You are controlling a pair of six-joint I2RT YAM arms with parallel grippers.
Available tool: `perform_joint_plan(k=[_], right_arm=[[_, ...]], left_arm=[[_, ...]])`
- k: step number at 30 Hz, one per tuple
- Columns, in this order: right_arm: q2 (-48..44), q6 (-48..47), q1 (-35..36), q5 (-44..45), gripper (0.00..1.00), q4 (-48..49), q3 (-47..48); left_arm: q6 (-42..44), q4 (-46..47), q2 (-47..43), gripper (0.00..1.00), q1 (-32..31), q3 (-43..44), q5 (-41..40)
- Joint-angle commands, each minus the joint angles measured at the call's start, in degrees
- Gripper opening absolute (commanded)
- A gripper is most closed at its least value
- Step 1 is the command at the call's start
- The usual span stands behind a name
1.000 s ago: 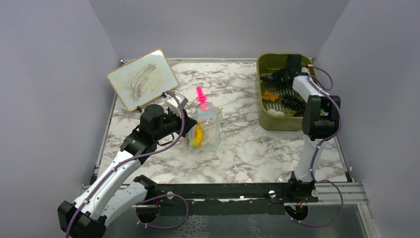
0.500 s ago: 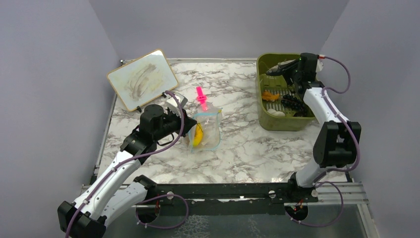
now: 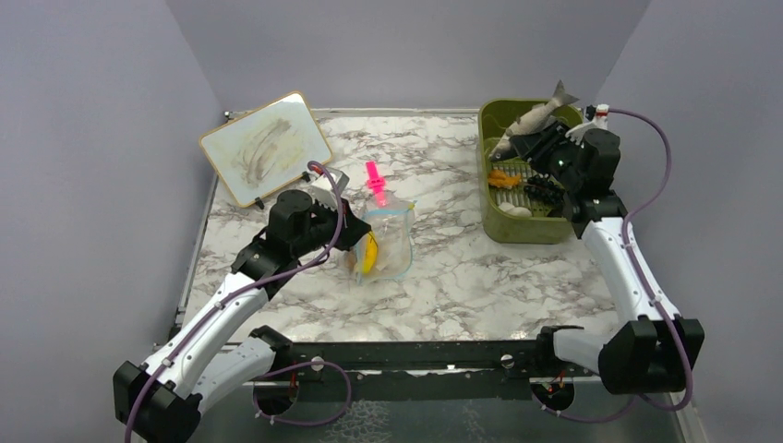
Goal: Place the food in the zip-top bag and seal the zipper
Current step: Place the fake fish in the zipper food storage bag.
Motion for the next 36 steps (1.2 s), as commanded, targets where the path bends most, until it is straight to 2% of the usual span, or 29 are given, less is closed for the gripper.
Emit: perform_joint_plan(k=[1, 9, 17, 20, 25, 31, 36], right_arm=[[-4.6, -6.93, 6.18, -8.62, 0.18, 3.09, -3.37], [-14.14, -9.55, 16.47, -17.45, 0.19, 16.01, -12.46], [-18.18, -14.89, 23.27, -21.74, 0.22, 26.91, -17.92], [-18.08, -17.31, 26.53, -21.42, 0.24, 31.58, -19.79], [-15.52, -21.84, 31.96, -22.09, 0.25, 33.01, -18.32], [-11.08, -28.91, 38.95, -20.11, 0.24, 41.29, -19.62], [-5.91, -35.19, 39.68, -26.14, 0.23, 48.03, -20.96]], left_arm=[[-2.51, 1.85, 0.94, 0.0, -0.06, 3.67, -0.16], [-3.21, 0.35, 4.1, 0.0, -0.02, 7.63, -1.3], [-5.83, -0.4, 5.32, 0.0, -0.02, 9.2, -0.67], [-5.97, -0.74, 5.23, 0.0, -0.05, 9.18, -0.79], [-6.4, -1.13, 5.54, 0.0, -0.05, 9.56, 0.38], [-6.59, -1.3, 5.5, 0.0, -0.02, 10.29, 2.59], [-6.75, -2.63, 5.06, 0.0, -0.03, 11.51, 5.82]])
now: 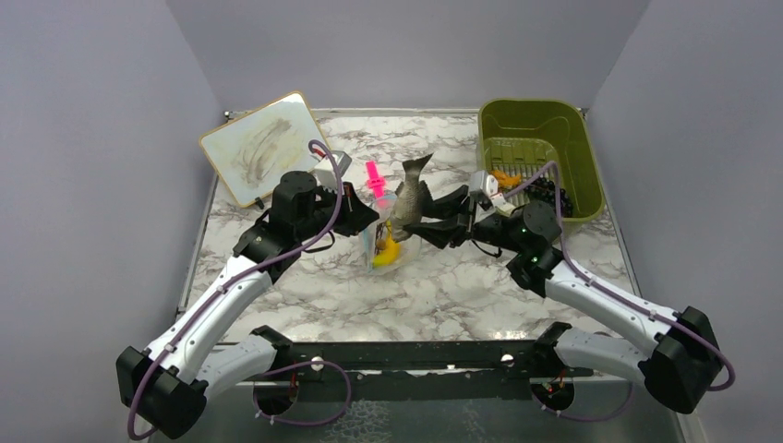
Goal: Place the food in the zip-top bag and seal the zipper
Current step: Place the fake fish in the zipper food storage bag.
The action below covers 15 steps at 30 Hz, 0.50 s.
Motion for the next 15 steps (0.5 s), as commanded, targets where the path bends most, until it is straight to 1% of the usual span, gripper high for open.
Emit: perform_joint_plan(k=[1, 4, 9, 11, 15], right_arm=[[3.79, -9.48, 0.36, -4.99, 0.22, 7.28, -0.32], [5.81, -16.33, 0.61, -6.4, 0.22, 3.43, 1.01], [6.53, -25.52, 1.74, -6.73, 0.22, -0.21, 0.14], [6.55, -27.33, 2.03, -4.63, 0.22, -2.31, 0.33], [6.72, -28.84, 2.22, -1.95, 0.28, -7.6, 1.36]], left_arm=[[-0.54, -0.48, -0.69, 0.0, -0.05, 3.53, 4.97], [-0.52, -1.09, -1.4, 0.0, -0.02, 3.5, 6.0], [-0.85, -1.08, -2.87, 0.0, -0.06, 2.57, 7.22], [-0.64, -1.06, -3.15, 0.0, -0.02, 2.39, 7.81], [-0.5, -0.99, -3.41, 0.0, -0.02, 1.98, 8.13]])
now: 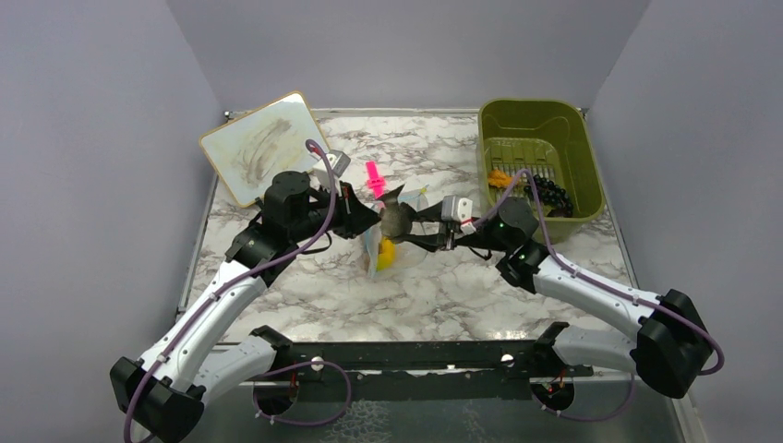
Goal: Place the food in the zip-top bag and seal the zipper
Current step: Place the fake fish in the zipper food storage bag.
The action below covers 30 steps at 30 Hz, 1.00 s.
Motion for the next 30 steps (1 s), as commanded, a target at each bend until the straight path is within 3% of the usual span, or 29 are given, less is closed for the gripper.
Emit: perform_joint_plan(k=[1, 8, 13, 17, 30], right_arm=[[0.16, -4.57, 0.54, 3.4, 0.29, -5.65, 1.64], [-1.19, -4.83, 1.34, 4.57, 0.46, -6.9, -0.32], [-1.9, -5.3, 1.35, 3.53, 0.48, -7.17, -0.6], [-1.83, -4.4, 1.35, 2.03, 0.58, -6.76, -0.15], [-2.74, 1.66, 1.35, 2.79, 0.45, -9.59, 0.74]], left_arm=[[-0.13, 0.36, -1.24, 0.0, -0.02, -0.07, 2.63], [-0.13, 1.52, -0.83, 0.0, -0.02, -0.98, 2.97], [-0.28, 1.64, -0.66, 0.0, -0.02, -1.07, 3.18], [-0.89, 1.95, -0.96, 0.0, -0.04, -1.13, 3.24], [-0.96, 2.92, -2.15, 0.0, -0.07, -2.32, 2.98]])
